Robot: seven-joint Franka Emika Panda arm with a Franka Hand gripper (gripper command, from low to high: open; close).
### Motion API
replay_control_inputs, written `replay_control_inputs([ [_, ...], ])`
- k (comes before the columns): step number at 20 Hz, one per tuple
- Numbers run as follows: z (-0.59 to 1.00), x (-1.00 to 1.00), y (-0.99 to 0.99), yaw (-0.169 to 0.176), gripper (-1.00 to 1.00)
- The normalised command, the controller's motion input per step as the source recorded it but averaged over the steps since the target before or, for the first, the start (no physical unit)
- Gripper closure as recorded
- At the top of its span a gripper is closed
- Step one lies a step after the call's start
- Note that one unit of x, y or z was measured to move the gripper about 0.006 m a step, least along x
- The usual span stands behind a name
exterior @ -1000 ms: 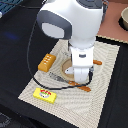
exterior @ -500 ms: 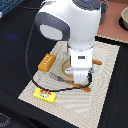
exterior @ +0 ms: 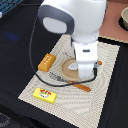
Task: Interact with the objects in diverse but meaningful ways.
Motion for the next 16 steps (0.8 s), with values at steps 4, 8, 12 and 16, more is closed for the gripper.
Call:
replay_control_inputs([
  [4, 0.34, 0.0, 0.72, 0.053, 1.0],
  [8, -0.07, 0.0, 0.62, 0.038, 1.0],
  [12, -0.36, -0.12, 0.53, 0.051, 1.0],
  [16, -0.49, -0.4, 0.45, 0.065, 1.0],
])
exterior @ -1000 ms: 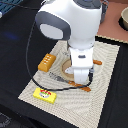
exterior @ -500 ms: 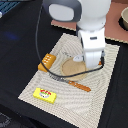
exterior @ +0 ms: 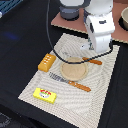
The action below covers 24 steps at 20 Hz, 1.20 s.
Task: Interact with the objects in diverse but meaningful ways.
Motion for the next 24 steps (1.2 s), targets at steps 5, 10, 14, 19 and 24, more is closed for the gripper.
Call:
replay_control_inputs([
  [5, -0.38, -0.41, 0.37, 0.055, -1.0],
  [10, -0.21, -0.32, 0.24, 0.038, -1.0],
  [14, -0.02, -0.35, 0.15, 0.032, -1.0],
  [19, 0.43, -0.48, 0.04, 0.007, -1.0],
  [24, 0.51, -0.62, -0.15, 0.008, -1.0],
])
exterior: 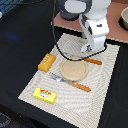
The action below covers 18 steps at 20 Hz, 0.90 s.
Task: Interact with the objects in diverse but meaningful ways.
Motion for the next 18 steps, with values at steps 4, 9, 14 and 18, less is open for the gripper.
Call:
replay_control_inputs([
  [4, 0.24, -0.81, -0.29, 0.0, -1.0],
  [9, 0.07, -0.91, -0.3, 0.0, -1.0],
  [14, 0.0, -0.91, -0.34, 0.0, -1.0],
  [18, -0.01, -0.91, -0.39, 0.0, -1.0],
])
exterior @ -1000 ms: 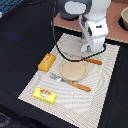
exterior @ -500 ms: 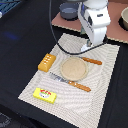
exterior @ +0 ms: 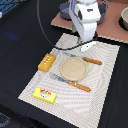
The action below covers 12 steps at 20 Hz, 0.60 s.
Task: Interact with the objects in diverse but meaningful ways.
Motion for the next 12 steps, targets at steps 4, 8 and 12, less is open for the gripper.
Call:
replay_control_inputs([
  [4, -0.1, -0.86, -0.39, 0.013, -1.0],
  [8, -0.25, -0.76, -0.27, 0.082, -1.0],
  [12, -0.26, -0.64, -0.19, 0.153, -1.0],
])
